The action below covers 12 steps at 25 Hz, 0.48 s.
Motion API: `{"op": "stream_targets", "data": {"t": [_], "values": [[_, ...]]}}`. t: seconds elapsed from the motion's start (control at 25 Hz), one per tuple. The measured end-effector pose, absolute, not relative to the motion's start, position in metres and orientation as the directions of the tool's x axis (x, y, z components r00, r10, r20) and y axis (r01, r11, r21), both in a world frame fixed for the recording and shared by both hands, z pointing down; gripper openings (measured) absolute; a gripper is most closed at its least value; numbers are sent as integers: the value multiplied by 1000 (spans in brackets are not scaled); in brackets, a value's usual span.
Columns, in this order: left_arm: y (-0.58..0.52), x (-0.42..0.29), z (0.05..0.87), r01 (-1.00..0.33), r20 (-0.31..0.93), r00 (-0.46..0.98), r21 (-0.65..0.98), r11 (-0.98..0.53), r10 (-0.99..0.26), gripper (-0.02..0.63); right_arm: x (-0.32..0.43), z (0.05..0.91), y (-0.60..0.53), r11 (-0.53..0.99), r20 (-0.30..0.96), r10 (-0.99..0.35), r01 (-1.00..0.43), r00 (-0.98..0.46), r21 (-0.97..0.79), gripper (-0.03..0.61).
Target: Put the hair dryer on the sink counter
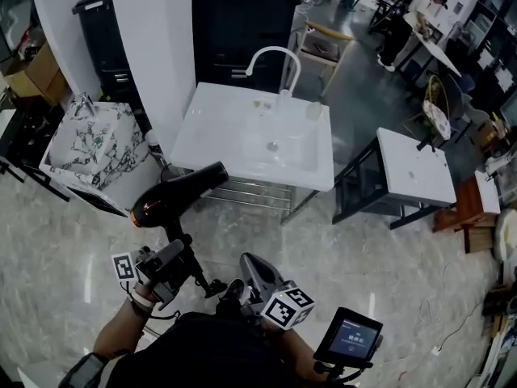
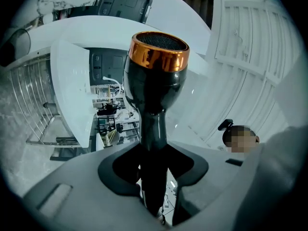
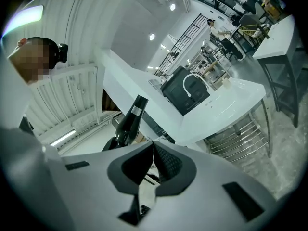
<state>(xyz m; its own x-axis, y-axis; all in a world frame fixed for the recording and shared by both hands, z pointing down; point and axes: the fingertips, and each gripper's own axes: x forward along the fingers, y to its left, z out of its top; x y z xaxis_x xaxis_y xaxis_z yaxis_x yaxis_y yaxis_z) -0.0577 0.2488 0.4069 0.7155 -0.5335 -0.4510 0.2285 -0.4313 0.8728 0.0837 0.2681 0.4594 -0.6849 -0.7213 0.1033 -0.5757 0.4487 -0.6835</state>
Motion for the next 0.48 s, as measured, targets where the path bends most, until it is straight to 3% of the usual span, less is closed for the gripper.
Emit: {"op": "stream_targets", "data": {"t": [0.48], "values": [[157, -37, 427, 185, -405, 685, 900, -394, -605, 156, 112, 462, 184, 472, 108, -676, -540, -729, -697, 6]]}}
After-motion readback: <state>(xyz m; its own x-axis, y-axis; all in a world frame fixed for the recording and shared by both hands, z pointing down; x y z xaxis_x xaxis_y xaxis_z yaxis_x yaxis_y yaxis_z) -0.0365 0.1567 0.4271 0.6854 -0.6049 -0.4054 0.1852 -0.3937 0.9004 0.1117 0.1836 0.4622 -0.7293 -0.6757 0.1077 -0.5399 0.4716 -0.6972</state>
